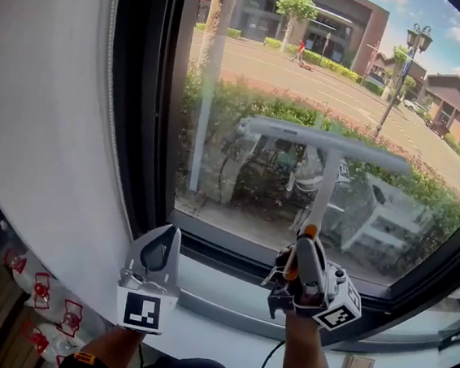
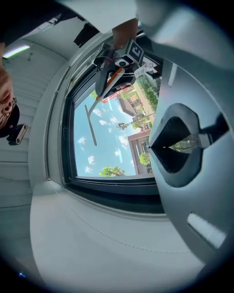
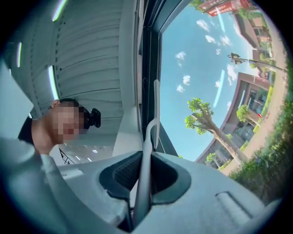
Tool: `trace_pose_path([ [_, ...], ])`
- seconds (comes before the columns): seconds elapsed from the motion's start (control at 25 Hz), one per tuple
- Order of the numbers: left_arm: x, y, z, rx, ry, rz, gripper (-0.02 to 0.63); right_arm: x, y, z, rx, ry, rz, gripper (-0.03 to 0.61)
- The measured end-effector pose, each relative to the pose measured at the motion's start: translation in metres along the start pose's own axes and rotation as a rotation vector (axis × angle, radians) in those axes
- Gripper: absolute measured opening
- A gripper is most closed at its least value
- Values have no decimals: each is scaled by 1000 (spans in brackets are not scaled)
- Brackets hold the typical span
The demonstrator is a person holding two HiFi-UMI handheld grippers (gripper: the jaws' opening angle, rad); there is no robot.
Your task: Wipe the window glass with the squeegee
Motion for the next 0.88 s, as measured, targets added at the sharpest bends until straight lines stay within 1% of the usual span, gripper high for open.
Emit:
trace_pose_path([
  [0.08,-22,10,10,-30,-36,23,5,-12,-8,35,-41,-4,-49,41],
  [0.16,-45,21,21,-57,-69,48,5,-22,-9,76,-93,-11,-77,41],
  [0.28,-74,35,38,-92,-113,48,5,-37,-13,131,-153,-19,-118,41],
  [0.4,-95,49,49,-121,-154,59,5,-51,-14,182,-200,-36,-161,41],
  [0.48,-103,56,49,-130,-166,61,5,-62,-12,211,-216,-57,-176,41],
  [0.64,-110,62,50,-127,-178,66,5,-82,-20,256,-207,-97,-183,41],
  [0.88,-121,65,45,-111,-204,85,5,-98,-46,302,-121,-157,-156,41],
])
Point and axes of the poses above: the fingertips, and each gripper's own axes: z forward along the fingers, y to its left, x out of its underside, the point moved 2 cm from there along -z, backward along the fingers, and after that the axes turned 6 degrees about -x, right-handed, at the moved point
